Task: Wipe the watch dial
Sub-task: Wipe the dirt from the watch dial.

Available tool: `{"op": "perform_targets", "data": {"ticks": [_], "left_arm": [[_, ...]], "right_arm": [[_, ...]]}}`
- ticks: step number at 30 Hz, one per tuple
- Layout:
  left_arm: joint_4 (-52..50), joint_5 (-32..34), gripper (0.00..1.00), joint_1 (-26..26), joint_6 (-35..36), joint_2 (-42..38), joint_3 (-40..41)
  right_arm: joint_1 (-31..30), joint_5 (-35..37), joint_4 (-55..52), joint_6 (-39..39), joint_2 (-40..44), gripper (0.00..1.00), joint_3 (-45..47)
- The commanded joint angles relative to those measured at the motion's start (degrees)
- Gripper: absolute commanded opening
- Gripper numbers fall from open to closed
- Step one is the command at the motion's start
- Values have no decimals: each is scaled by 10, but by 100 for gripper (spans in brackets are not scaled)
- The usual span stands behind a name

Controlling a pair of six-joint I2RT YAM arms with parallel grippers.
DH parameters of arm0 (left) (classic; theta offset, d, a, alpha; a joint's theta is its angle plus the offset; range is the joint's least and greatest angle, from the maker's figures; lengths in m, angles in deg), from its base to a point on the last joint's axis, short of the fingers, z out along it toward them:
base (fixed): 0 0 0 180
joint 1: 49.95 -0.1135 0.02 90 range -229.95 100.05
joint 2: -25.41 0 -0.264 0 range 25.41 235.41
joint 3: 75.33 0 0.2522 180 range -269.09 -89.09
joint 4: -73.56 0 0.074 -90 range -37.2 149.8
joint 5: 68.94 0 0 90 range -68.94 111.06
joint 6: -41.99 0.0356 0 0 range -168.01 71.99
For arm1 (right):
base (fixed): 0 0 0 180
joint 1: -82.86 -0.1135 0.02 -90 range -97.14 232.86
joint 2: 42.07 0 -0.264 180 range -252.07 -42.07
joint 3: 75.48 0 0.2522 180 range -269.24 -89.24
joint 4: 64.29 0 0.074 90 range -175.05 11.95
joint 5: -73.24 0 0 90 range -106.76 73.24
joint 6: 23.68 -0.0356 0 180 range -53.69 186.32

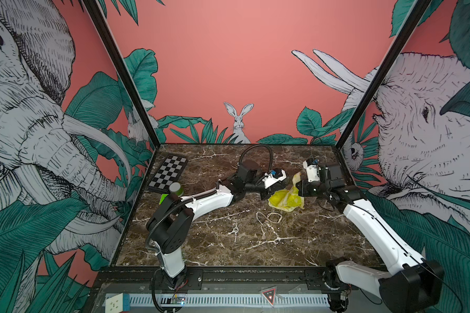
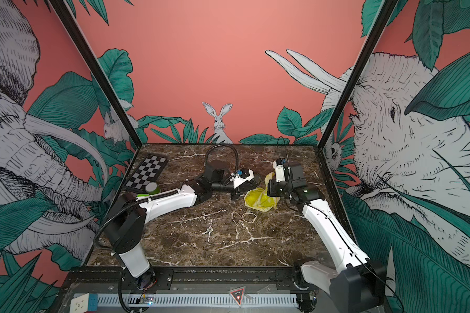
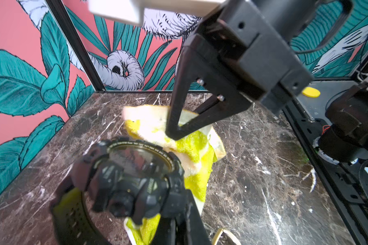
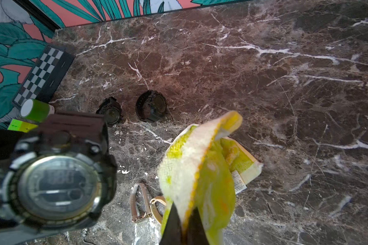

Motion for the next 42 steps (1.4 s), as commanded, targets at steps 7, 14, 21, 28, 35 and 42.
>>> {"op": "perform_targets", "data": {"ticks": [7, 14, 21, 28, 35, 42], "left_arm": [[2, -18, 0, 4, 16, -17, 0], [4, -28, 0, 4, 11, -9, -8], [9, -36, 0, 7, 6, -6, -18], [24, -34, 0, 7, 6, -9, -21], [41, -32, 0, 8, 6, -22, -16], [47, -20, 0, 8, 11, -35, -8]], "right_arm": [[14, -115, 61, -23, 93, 0, 18], [14, -206, 131, -46, 80, 0, 18], [5, -244, 182, -65, 30, 0, 21], [-32, -190, 146, -33, -2, 0, 16], [-65, -90, 89, 12, -23, 0, 12], [-87, -22, 61, 32, -41, 0, 12]]}}
